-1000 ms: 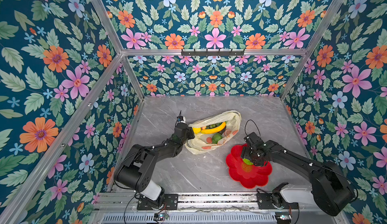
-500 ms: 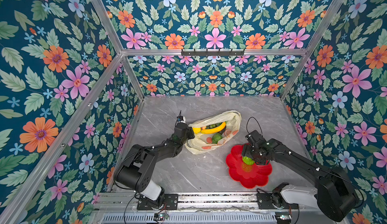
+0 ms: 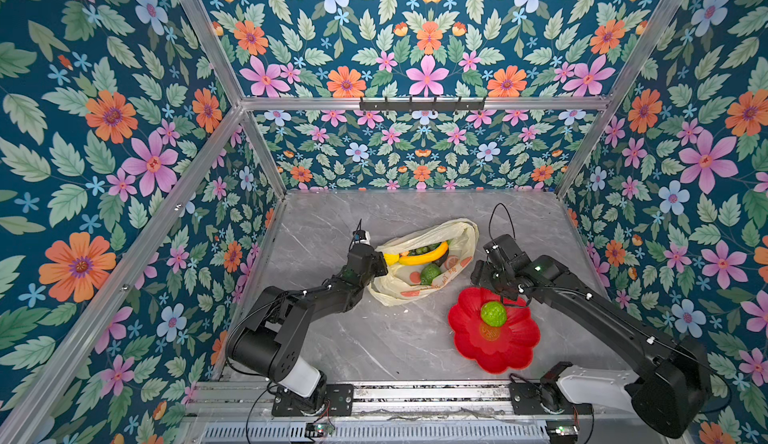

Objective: Take the fake fruits out of the plastic bag
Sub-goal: 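Move the right gripper back into the bag opening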

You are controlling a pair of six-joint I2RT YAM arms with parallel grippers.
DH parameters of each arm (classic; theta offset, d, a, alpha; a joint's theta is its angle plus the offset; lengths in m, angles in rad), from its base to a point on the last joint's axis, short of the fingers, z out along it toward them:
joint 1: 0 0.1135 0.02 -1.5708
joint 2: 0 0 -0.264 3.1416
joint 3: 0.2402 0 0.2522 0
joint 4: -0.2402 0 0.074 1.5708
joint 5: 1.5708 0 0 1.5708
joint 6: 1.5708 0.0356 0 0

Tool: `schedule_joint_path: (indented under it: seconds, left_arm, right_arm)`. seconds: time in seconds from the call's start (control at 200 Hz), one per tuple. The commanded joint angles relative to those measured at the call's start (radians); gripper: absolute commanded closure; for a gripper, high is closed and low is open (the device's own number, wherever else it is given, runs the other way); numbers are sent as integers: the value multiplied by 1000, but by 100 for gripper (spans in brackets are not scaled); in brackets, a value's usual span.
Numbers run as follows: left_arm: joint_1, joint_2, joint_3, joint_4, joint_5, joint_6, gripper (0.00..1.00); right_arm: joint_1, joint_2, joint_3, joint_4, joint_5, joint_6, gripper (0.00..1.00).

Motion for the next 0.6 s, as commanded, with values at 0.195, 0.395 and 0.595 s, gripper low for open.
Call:
schedule_joint_path:
  seconds: [0.195, 0.395, 0.595]
  left_arm:
    - [-2, -6, 6, 9, -1, 5, 91]
    - [-2, -11, 5, 7, -8, 7, 90]
    - [-2, -11, 7, 4, -11, 8, 90]
  right_arm:
    - [69, 159, 154, 133, -61, -3, 25]
    - [96, 304, 266, 181, -86, 6, 27]
    - [98, 456, 331, 184, -101, 5, 26]
